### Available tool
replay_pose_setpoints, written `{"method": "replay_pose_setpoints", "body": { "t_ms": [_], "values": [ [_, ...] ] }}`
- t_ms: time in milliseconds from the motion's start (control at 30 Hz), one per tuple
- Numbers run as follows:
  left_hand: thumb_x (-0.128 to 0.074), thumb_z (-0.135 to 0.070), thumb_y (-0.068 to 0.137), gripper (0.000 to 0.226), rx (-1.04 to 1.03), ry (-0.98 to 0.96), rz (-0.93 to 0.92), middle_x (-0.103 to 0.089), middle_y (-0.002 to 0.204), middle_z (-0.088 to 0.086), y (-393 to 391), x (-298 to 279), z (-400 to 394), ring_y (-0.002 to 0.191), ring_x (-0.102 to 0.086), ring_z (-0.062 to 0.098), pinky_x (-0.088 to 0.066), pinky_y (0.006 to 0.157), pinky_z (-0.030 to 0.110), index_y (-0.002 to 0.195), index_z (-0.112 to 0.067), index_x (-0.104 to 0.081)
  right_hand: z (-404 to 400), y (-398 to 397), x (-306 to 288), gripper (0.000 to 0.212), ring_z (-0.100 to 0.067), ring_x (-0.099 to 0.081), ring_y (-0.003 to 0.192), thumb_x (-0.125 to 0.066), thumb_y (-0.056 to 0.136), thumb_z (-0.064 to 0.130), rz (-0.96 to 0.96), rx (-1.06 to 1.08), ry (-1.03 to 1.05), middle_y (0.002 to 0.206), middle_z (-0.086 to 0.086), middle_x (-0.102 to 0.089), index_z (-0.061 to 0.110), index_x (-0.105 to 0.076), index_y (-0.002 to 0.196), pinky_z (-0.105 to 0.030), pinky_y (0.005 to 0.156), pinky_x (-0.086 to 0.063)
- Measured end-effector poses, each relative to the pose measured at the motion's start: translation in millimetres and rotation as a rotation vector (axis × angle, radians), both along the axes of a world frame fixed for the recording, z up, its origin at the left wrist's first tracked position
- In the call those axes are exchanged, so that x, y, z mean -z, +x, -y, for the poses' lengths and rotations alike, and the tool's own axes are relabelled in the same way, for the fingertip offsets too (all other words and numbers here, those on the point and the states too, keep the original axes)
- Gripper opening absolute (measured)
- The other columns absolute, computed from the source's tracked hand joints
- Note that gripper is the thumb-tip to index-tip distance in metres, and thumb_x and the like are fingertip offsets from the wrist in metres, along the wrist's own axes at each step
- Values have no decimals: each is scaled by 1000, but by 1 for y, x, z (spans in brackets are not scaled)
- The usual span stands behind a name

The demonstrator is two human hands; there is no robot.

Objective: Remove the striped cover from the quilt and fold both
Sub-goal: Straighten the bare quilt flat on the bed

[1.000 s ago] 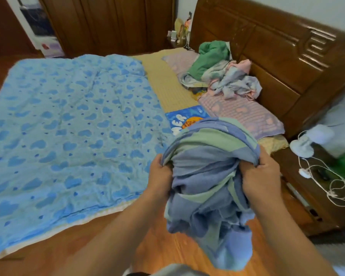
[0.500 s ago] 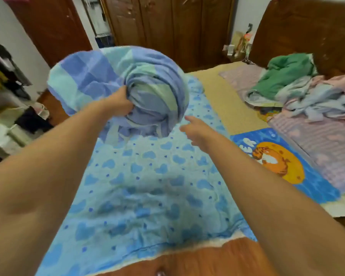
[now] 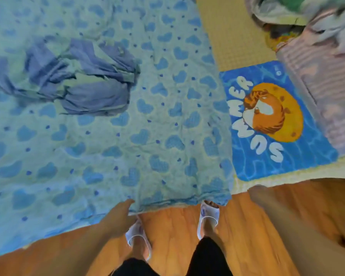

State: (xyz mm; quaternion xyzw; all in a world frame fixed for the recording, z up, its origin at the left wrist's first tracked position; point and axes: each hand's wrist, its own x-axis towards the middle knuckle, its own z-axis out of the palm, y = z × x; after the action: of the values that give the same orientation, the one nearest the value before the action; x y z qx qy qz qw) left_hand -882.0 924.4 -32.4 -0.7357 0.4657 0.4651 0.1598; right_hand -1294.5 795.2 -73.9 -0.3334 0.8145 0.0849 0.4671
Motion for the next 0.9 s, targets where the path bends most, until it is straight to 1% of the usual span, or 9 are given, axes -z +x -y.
{"method": "replay_pose_setpoints", "body": {
  "t_ms": [100, 167, 200, 300, 400, 500, 600, 733, 900],
  "values": [
    [-61, -23, 94, 35, -211, 12, 17, -66, 120, 6, -51, 26, -4, 113, -62, 24, -47, 90, 30, 128, -20, -53, 19, 10, 50, 24, -25, -59, 97, -56, 97, 33, 97, 50, -49, 100, -19, -59, 12, -62, 88, -33, 81, -46],
    [-59, -16, 92, 21, -253, 26, -8, -69, 108, 5, -88, 39, -10, 107, -64, 26, -49, 91, 36, 113, -14, -62, 23, 32, 73, 53, -33, -63, 108, -66, 89, 46, 140, 187, -70, 115, -20, -64, 5, -61, 122, -33, 80, -47],
    [-58, -14, 91, 23, -262, 35, -20, -70, 108, 8, -105, 40, -13, 108, -63, 28, -49, 94, 41, 112, -10, -65, 25, 41, 76, 62, -34, -64, 108, -71, 85, 50, 176, 255, -89, 118, -19, -65, 4, -60, 125, -34, 80, -49],
    [-57, -12, 87, 48, -310, 31, -63, -63, 125, 16, -142, 25, -7, 111, -61, 29, -49, 95, 41, 135, -9, -54, 32, 38, 45, 40, -35, -64, 105, -68, 87, 31, 198, 185, -281, 114, -15, -68, 8, -64, 120, -40, 85, -52],
    [-53, -19, 94, 66, -227, -56, -5, -42, 147, 10, -160, 5, 15, 101, -58, 16, -43, 73, 19, 154, -24, -27, 44, -45, -23, 28, -39, -63, 88, -55, 83, 36, -131, 14, -576, 95, -14, -68, 16, -63, 102, -36, 69, -42],
    [-50, -19, 97, 65, -111, -31, -20, -35, 149, 13, -171, -1, 37, 126, -51, 27, -44, 99, 33, 156, -24, -24, 51, -149, -59, 31, -45, -62, 91, -50, 85, 35, -434, -188, -428, 99, -23, -66, 10, -61, 100, -42, 72, -46],
    [-50, -26, 99, 56, -27, 46, -84, -42, 146, 13, -180, -5, 50, 133, -46, 27, -37, 109, 32, 152, -24, -34, 65, -176, -39, 30, -47, -57, 113, -56, 90, 16, -422, -256, -173, 121, -32, -59, -1, -62, 114, -47, 91, -48],
    [-50, -33, 98, 44, -122, -89, -182, -53, 139, -5, -169, -30, 34, 123, -53, 15, -41, 95, 26, 142, -35, -46, 89, -95, -10, 50, -48, -35, 134, -58, 88, 13, -500, -234, -134, 144, -31, -36, 1, -45, 134, -55, 106, -35],
    [-41, -33, 101, 37, -301, -121, -126, -54, 139, -3, -90, -56, -38, 116, -54, 14, -37, 89, 25, 137, -33, -50, 62, 110, -26, 48, -44, -53, 116, -58, 86, 6, -31, -647, -375, 130, -29, -48, 5, -53, 133, -44, 97, -45]
  ]
}}
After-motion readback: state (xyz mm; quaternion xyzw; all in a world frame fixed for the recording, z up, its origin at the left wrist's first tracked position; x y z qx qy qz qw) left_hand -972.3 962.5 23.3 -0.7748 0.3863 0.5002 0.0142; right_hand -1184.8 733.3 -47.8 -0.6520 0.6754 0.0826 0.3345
